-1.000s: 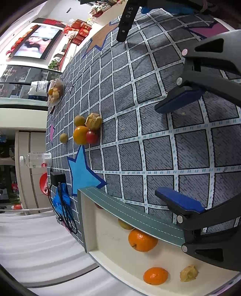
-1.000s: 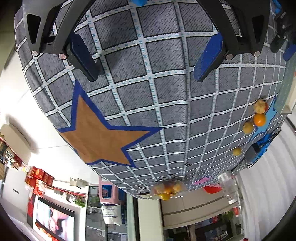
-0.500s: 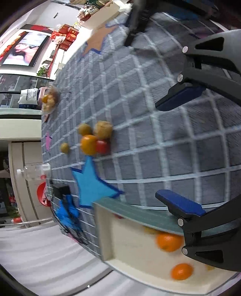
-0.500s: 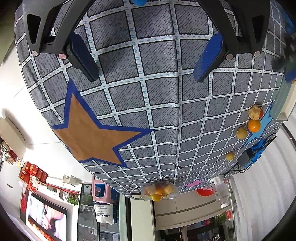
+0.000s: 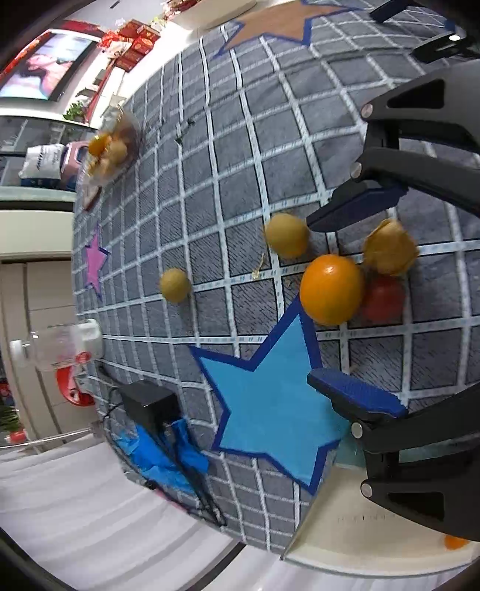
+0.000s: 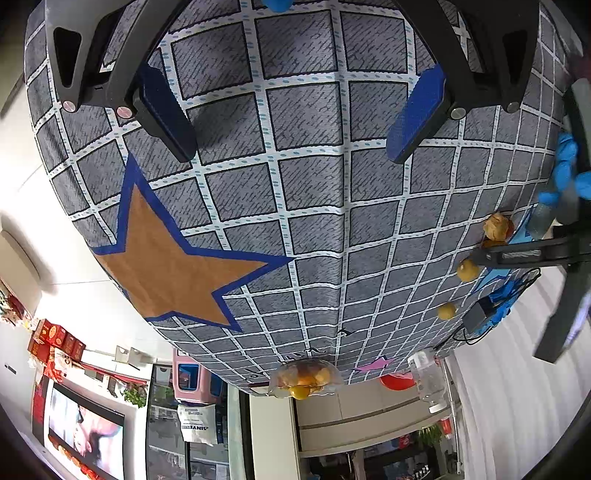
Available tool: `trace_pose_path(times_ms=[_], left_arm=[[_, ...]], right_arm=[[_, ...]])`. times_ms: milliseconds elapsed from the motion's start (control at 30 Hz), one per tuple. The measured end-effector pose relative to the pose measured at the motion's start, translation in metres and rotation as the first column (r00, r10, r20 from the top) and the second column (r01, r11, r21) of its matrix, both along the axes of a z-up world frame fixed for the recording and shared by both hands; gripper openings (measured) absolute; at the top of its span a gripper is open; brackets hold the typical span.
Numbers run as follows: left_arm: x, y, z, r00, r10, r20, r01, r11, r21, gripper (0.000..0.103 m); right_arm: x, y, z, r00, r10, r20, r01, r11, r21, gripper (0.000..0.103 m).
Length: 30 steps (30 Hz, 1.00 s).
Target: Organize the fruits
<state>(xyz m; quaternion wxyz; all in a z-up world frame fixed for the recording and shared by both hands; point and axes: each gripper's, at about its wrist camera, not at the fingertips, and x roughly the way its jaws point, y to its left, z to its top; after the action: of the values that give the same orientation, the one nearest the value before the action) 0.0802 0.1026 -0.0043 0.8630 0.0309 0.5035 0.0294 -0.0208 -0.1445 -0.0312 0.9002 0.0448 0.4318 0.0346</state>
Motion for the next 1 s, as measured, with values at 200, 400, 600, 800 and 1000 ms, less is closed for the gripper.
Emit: trace_pose_path(times_ms=[200,400,600,800,1000], left_arm=[[-0.001,0.002,-0.001,1.000,-0.008,0.011,0.009,0.999,-0.050,0.042],[-0.025,-0.003,0.009,0.997,-0.035,0.062,0.039,0.998,-0.055,0.042],[-0.069,-0.004,0.039,0.984,-0.069,0.166,0.082,0.994,-0.074,0.036],[-0.137,0.004,0.026,0.975,-0.078,0.210,0.089,0.995,-0.044,0.034],[-0.163,0.017,0.003,0.978,-0.048,0.201,0.059,0.997,-0.049,0.034]], right_arm=[[-0.001,-0.002,0.000,1.000,0.001,0.003,-0.001,1.000,0.009,0.103],[-0.001,-0.002,0.000,1.000,0.000,0.001,0.000,1.000,0.002,0.103],[0.001,0.001,0.000,1.000,0.000,-0.003,0.000,1.000,-0.015,0.103],[0.001,0.002,-0.001,1.000,0.000,-0.006,0.000,1.000,-0.028,0.103],[0.002,0.006,-0.003,1.000,-0.003,-0.013,0.002,0.999,-0.051,0.103]])
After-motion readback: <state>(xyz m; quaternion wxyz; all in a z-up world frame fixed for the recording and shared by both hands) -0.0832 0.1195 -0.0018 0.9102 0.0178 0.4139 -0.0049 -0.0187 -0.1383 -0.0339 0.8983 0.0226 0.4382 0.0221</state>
